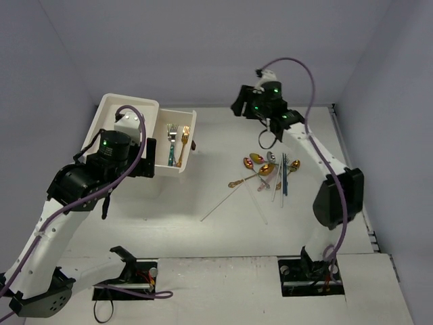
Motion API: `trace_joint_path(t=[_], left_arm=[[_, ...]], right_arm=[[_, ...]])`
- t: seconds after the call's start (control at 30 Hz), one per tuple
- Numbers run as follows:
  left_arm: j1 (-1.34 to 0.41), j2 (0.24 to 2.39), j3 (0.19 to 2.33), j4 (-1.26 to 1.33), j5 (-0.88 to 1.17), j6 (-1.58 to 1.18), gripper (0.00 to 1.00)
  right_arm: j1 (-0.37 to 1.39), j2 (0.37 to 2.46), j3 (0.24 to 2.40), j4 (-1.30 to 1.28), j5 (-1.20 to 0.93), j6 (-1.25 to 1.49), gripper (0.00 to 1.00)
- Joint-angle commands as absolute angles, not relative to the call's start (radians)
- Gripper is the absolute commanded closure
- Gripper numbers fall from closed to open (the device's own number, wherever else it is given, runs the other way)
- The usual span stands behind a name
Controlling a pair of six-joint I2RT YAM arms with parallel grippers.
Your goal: Sort the eating utensils into containers
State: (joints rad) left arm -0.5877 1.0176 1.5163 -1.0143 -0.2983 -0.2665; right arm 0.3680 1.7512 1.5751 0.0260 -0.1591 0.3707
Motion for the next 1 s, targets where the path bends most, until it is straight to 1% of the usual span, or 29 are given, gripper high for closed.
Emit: trace_joint_path(t=[0.0, 0.07, 0.17, 0.2, 0.3, 0.5, 0.73, 0.97], left_arm=[[-0.581, 1.030, 1.529, -0.985, -0.284, -0.275, 0.23], [-0.581, 1.035, 1.527, -0.985, -0.281, -0.271, 0.23], [-0.580, 1.044, 1.524, -0.983, -0.273, -0.266, 0.23], [-0.580, 1.047, 1.523, -0.982, -0.271, -0.265, 0.23], [-0.580, 1.065, 1.523, -0.982, -0.263, -0.258, 0.23], [-0.580, 1.084, 1.525, -0.980, -0.255, -0.248, 0.23], [-0.580, 1.083, 1.508, -0.982, -0.258, -0.243, 0.23], [-0.580, 1.092, 1.512, -0.982, -0.271, -0.228, 0.23]], right_arm=[[0.184, 1.540, 1.307, 0.023, 0.067, 0.438, 0.46], [0.089, 1.490, 1.184, 0.020, 0.043, 0.456, 0.47], [-0.021, 1.466, 1.058, 0.020, -0.036, 0.436, 0.49], [-0.069, 1.472, 1.036, 0.020, -0.070, 0.425, 0.49], [-0.135, 1.516, 1.028, 0.023, -0.148, 0.355, 0.53], [-0.152, 1.659, 1.105, 0.036, -0.274, 0.233, 0.60], [-0.152, 1.770, 1.194, 0.048, -0.332, 0.125, 0.59], [-0.152, 1.846, 1.221, 0.055, -0.425, 0.067, 0.58]])
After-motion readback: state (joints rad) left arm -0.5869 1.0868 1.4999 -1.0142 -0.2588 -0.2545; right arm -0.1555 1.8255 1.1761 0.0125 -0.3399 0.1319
